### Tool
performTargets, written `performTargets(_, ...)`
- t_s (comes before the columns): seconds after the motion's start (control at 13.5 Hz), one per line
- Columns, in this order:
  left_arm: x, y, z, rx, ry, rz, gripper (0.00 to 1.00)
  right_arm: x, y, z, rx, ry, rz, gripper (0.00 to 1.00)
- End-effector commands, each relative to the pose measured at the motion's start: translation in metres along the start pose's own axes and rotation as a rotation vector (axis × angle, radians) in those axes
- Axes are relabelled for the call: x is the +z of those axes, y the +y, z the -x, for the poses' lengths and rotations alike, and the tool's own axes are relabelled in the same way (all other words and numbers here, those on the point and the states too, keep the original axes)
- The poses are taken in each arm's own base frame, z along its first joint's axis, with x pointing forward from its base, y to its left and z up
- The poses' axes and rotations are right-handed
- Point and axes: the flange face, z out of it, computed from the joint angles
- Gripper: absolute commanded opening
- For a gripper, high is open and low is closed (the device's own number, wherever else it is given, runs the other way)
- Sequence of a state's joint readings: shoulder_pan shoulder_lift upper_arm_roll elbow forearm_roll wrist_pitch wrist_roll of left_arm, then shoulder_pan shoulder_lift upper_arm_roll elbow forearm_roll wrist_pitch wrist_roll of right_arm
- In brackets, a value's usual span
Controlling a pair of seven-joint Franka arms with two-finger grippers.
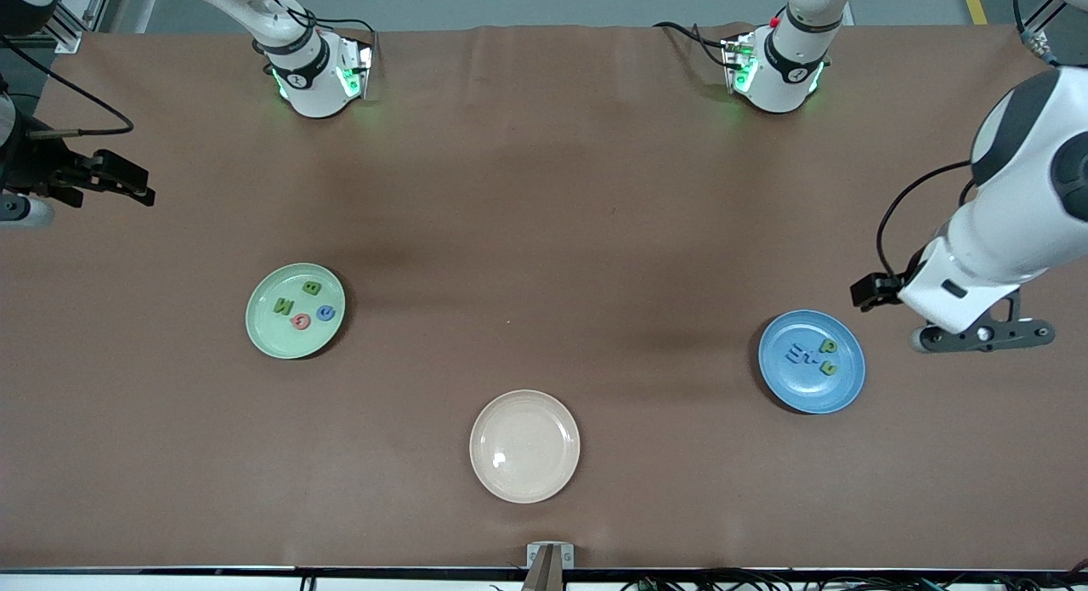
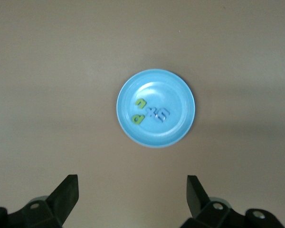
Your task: Sort upper and lower case letters into plates
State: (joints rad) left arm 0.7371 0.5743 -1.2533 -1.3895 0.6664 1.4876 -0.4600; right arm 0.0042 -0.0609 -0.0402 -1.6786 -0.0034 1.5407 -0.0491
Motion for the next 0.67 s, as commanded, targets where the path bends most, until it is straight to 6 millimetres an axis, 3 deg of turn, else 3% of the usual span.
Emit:
performTargets(0.0, -0.036, 0.011, 0.013, 0.052, 0.005, 0.033, 1.0, -0.003, 0.001, 0.013, -0.016, 0.015, 0.015, 1.0)
performTargets(0.15, -0.048, 0.02, 0.019, 0.071, 0.022, 0.043, 1.0, -0.017, 0.004, 0.02, -0.011, 0.048, 0.016, 1.0)
performTargets(0.22, -0.065, 0.031, 0.029, 0.083, 0.051, 0.03, 1.0, -0.022, 0.005, 0.024, -0.008, 0.059, 0.016, 1.0)
performTargets(0.59, -0.09, 0.056, 0.054, 0.104, 0.043, 0.023, 1.0, -0.023, 0.009, 0.022, 0.005, 0.079, -0.001, 1.0)
